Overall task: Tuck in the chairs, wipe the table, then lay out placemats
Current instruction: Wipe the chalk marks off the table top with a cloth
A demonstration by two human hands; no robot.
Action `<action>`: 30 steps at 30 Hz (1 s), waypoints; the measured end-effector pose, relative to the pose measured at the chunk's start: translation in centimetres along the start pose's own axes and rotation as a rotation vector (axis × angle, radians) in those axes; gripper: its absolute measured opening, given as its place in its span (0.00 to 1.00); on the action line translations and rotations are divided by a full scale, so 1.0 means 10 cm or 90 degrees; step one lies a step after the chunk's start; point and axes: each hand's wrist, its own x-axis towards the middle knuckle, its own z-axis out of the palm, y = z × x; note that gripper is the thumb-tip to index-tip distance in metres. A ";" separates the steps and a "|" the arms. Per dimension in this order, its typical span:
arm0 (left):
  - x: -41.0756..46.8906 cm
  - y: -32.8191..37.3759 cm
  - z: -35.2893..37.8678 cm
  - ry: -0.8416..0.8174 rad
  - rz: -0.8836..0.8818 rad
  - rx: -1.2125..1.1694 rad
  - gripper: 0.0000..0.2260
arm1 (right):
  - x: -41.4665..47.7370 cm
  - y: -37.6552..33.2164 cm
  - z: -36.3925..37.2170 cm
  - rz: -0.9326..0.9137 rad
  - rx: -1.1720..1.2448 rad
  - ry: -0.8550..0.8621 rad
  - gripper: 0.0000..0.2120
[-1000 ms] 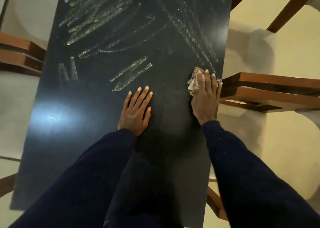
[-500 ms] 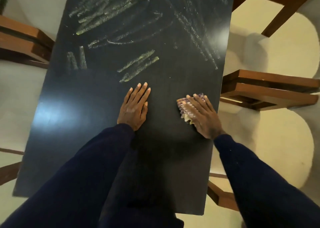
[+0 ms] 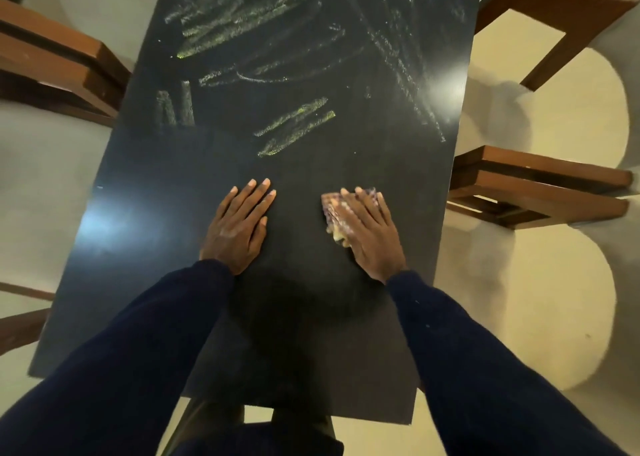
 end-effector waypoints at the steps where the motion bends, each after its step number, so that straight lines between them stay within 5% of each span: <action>1: -0.01 0.01 0.01 0.004 -0.001 -0.003 0.24 | -0.18 0.08 -0.03 0.008 0.002 -0.015 0.35; 9: -0.01 -0.04 0.05 0.022 0.005 0.013 0.25 | 0.56 0.00 0.01 0.397 -0.004 0.083 0.31; 16: 0.00 -0.53 -0.14 0.007 -0.063 0.067 0.27 | 0.42 -0.35 0.08 -0.042 -0.006 -0.032 0.35; 18: -0.03 -0.74 -0.21 0.012 -0.105 0.067 0.27 | 0.26 -0.13 0.02 -0.028 0.005 -0.016 0.32; 25: 0.00 -0.79 -0.19 0.030 -0.153 0.074 0.28 | 1.20 0.01 0.07 0.319 -0.012 0.082 0.28; 30: 0.00 -0.78 -0.21 0.023 -0.157 0.080 0.28 | 1.76 -0.68 0.27 0.150 -0.030 0.057 0.34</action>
